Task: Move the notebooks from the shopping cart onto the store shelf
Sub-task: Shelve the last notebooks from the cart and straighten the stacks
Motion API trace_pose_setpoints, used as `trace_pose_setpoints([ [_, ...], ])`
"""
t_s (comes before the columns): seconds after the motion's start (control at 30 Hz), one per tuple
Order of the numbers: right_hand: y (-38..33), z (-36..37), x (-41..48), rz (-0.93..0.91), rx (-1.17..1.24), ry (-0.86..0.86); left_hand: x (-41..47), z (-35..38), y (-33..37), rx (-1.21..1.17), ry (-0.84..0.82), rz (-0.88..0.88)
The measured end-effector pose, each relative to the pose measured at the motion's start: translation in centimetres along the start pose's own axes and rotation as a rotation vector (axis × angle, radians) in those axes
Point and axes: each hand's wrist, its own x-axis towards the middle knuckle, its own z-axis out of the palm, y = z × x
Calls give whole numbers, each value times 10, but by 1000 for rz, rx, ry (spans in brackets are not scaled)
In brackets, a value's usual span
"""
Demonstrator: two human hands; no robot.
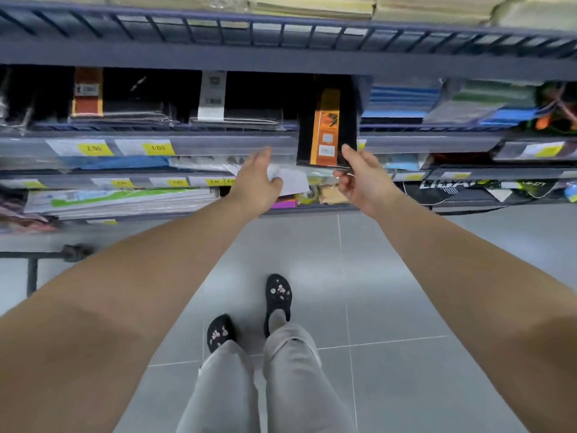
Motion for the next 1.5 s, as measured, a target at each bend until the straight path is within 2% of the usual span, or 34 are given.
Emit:
trace_pose_setpoints([
  [0.07,-4,1,11,26,108,56,12,8,-4,247,-12,-8],
  [0.13,-1,2,17,60,237,93,18,14,-3,389,-32,-69],
  [0.2,5,2,17,99,277,75,22,18,0,468,-43,-109],
  [0.27,12,1,15,117,217,2,25,20,2,507,-66,-133],
  [0.4,11,6,12,45,123,-84,27,23,2,512,-88,-162],
  [0.53,-2,12,24,-17,155,-28,28,23,3,483,-102,-167],
  [0.87,-27,36,49,-33,98,92,30,17,4,407,-125,-187],
  [1.0,-20,41,40,-21,62,137,24,9,3,312,-70,-159],
  [1.17,9,56,14,-165,-333,78,-8,-10,-7,389,3,-133],
  [1.4,44,97,-50,-434,-1028,-206,-104,-62,-66,581,149,-122],
  [1.5,58,126,-89,-567,-1302,-276,-162,-88,-99,624,199,-148],
])
